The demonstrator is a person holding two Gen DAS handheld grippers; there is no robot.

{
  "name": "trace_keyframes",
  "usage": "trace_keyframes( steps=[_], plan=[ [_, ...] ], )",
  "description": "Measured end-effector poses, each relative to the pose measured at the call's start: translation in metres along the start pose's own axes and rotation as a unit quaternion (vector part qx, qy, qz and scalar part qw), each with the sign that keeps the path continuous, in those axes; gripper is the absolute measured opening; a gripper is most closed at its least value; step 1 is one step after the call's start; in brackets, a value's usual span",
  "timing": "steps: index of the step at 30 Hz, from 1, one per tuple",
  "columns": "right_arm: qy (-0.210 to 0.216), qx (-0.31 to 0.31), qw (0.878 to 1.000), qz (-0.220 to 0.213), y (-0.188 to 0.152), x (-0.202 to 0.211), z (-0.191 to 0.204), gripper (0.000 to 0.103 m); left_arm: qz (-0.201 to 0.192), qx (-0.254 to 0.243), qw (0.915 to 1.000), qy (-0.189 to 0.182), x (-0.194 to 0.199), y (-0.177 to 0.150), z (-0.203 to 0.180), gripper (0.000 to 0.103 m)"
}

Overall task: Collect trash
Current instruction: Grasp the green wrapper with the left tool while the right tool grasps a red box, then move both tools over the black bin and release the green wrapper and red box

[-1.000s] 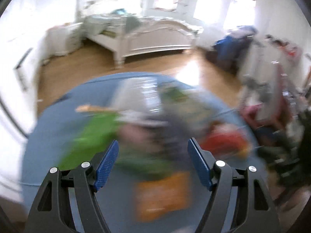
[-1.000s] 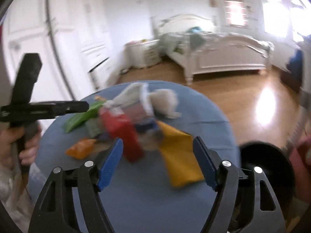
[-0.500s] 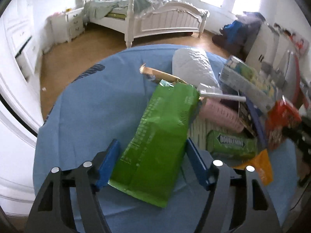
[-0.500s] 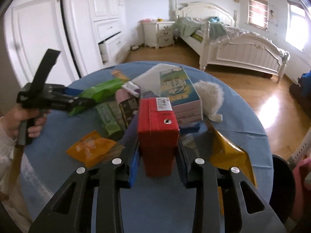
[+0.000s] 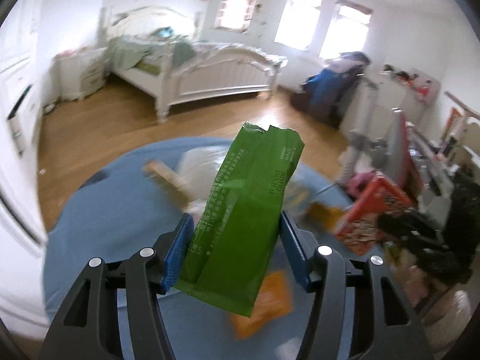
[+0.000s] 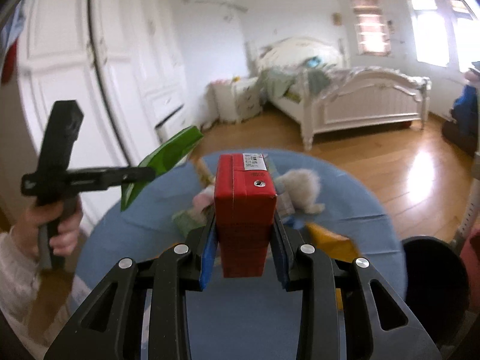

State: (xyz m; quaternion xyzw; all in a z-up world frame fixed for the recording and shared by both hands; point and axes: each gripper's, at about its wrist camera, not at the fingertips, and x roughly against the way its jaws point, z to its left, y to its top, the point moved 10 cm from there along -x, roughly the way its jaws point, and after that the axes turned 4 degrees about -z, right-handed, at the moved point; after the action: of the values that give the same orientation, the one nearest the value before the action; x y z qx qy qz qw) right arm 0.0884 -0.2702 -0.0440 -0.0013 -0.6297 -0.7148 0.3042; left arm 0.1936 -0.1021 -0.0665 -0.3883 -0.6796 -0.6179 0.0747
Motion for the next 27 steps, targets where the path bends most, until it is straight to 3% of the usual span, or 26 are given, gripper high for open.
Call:
trace_keyframes(
  steps=[6,15,20,27],
  plan=[
    [-0.097,-0.013,0.994,-0.043,0.007,0.045,-0.069,0.033,-0.003,-0.016,0.9971,-0.074,-0.031,0.017,-0.095,0.058],
    [-0.219,-0.035,0.974,-0.036,-0.025,0.08,-0.173,0.033,0.053,-0.038,0.9842,-0.165,-0.103,0.0,-0.217,0.058],
    [-0.246,-0.07,0.967,-0.016,-0.056,0.081,-0.224,0.033,0.096,-0.033,0.9759,-0.193,-0.144,-0.017,-0.262,0.058],
    [-0.257,-0.108,0.96,0.014,-0.105,0.065,-0.27,0.033,0.138,-0.038,0.9697,-0.198,-0.187,-0.037,-0.294,0.058]
  ],
)
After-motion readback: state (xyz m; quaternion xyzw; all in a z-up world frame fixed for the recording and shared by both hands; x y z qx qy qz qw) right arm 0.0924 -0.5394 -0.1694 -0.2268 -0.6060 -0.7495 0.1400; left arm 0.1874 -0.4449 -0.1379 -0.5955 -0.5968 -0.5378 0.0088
